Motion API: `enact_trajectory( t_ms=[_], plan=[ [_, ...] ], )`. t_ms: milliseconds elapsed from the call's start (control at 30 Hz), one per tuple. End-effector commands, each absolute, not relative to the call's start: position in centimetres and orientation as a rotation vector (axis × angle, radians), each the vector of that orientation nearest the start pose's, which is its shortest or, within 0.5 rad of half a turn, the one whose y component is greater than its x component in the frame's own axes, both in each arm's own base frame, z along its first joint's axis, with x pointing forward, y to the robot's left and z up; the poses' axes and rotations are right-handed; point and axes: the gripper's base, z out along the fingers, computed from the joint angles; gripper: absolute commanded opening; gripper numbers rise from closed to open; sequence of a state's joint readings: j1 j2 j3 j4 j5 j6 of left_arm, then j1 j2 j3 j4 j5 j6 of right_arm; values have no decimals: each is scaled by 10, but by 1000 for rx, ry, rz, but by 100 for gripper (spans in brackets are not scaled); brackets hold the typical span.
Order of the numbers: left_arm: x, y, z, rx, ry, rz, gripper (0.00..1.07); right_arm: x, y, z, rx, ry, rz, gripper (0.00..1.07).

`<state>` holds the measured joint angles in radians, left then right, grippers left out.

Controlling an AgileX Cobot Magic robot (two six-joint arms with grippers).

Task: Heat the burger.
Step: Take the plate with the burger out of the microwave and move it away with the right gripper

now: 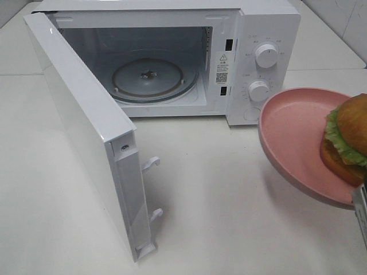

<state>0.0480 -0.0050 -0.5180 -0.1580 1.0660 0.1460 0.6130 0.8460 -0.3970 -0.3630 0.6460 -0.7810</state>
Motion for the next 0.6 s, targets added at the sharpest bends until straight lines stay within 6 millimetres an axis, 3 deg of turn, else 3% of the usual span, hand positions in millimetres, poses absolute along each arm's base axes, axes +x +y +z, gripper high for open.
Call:
enact_trajectory(
  t_ms=[33, 600],
  plan=[
    [-8, -14, 282, 100, 2017, -76, 100, 123, 58, 224, -1789, 1792, -497, 0],
    [-8, -14, 282, 100, 2017, -76, 100, 119, 44, 220, -1503, 2146, -507, 0]
  ],
)
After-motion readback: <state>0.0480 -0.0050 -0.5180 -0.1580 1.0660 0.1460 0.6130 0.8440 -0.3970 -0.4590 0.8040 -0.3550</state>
